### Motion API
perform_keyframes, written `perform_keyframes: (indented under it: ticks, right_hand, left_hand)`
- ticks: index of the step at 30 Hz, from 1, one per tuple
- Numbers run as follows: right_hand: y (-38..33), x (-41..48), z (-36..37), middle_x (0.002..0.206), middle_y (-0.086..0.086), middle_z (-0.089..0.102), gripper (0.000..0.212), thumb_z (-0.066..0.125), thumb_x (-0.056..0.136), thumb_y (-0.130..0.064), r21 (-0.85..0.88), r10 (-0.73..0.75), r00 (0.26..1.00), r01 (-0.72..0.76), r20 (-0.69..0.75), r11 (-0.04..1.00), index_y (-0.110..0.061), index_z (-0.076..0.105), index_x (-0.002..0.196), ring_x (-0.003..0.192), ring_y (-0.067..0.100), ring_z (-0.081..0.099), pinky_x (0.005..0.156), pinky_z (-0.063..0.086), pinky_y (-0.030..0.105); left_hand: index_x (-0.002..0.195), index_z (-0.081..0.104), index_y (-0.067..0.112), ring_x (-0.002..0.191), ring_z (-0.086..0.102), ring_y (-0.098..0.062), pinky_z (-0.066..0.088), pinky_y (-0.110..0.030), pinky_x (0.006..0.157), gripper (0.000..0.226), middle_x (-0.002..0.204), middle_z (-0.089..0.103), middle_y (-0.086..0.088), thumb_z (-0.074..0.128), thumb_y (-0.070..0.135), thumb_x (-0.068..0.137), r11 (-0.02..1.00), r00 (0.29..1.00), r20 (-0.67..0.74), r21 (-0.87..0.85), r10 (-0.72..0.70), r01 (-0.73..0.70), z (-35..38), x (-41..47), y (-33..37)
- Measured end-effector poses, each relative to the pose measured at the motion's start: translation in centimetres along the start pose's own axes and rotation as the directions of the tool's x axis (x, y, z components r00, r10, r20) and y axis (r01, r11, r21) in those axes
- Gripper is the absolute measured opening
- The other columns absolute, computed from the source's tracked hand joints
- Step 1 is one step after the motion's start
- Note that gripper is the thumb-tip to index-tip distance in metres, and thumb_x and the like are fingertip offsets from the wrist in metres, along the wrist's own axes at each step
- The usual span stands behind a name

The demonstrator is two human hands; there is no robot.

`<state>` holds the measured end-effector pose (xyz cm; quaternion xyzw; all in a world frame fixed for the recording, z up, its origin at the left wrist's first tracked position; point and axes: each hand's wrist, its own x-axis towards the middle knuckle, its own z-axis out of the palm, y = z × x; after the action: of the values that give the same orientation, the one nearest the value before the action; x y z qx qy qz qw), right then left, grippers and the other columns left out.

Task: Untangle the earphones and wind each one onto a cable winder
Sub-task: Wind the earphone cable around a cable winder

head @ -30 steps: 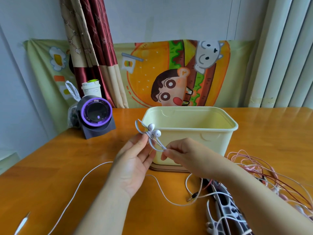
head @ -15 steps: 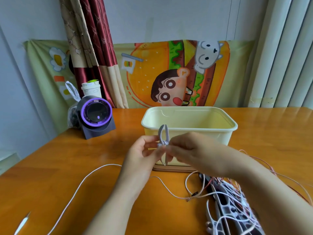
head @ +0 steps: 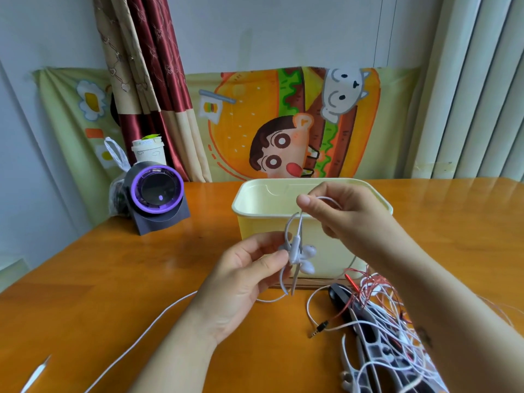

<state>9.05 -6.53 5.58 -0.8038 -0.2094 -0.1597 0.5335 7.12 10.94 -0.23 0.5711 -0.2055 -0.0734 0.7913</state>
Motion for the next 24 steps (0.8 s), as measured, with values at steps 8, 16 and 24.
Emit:
perform_keyframes:
  ticks: [8, 16, 24]
  right_hand:
    - [1.1, 0.0, 1.4, 0.05, -0.002, 0.042, 0.039, 0.06, 0.07, -0.051, 0.13, 0.101, 0.992, -0.111, 0.077, 0.985, -0.012, 0.061, 0.07, 0.046, 0.011, 0.034, 0.044, 0.027, 0.019]
    - [1.9, -0.7, 3.1, 0.048, -0.007, 0.041, 0.036, 0.05, 0.097, -0.032, -0.091, 0.132, 0.949, -0.11, 0.287, 0.99, -0.013, 0.06, 0.068, 0.043, 0.007, 0.029, 0.044, 0.028, 0.017]
    - [1.0, -1.2, 3.0, 0.062, 0.007, 0.035, 0.027, 0.042, 0.099, -0.014, -0.342, 0.144, 0.885, 0.018, 0.442, 0.94, 0.005, 0.061, 0.095, 0.05, 0.009, 0.026, 0.049, 0.025, 0.02]
  left_hand:
    - [0.102, 0.076, 0.013, 0.09, 0.07, -0.026, 0.057, -0.028, 0.075, 0.038, 0.11, 0.07, -0.02, 0.083, 0.014, 0.064, 0.988, 0.999, 0.042, -0.156, -0.002, 0.009, -0.4, 0.1, 0.2]
    - [0.101, 0.075, 0.013, 0.087, 0.072, -0.016, 0.059, -0.027, 0.077, 0.029, 0.099, 0.074, -0.009, 0.057, 0.012, 0.08, 0.951, 0.979, -0.205, -0.301, 0.006, -0.069, -0.7, 0.4, 0.6]
    - [0.107, 0.074, 0.023, 0.098, 0.063, -0.011, 0.044, -0.029, 0.092, 0.031, 0.107, 0.072, 0.002, 0.06, 0.026, 0.08, 0.968, 0.939, -0.331, -0.252, -0.099, 0.013, -1.2, 0.5, 0.4]
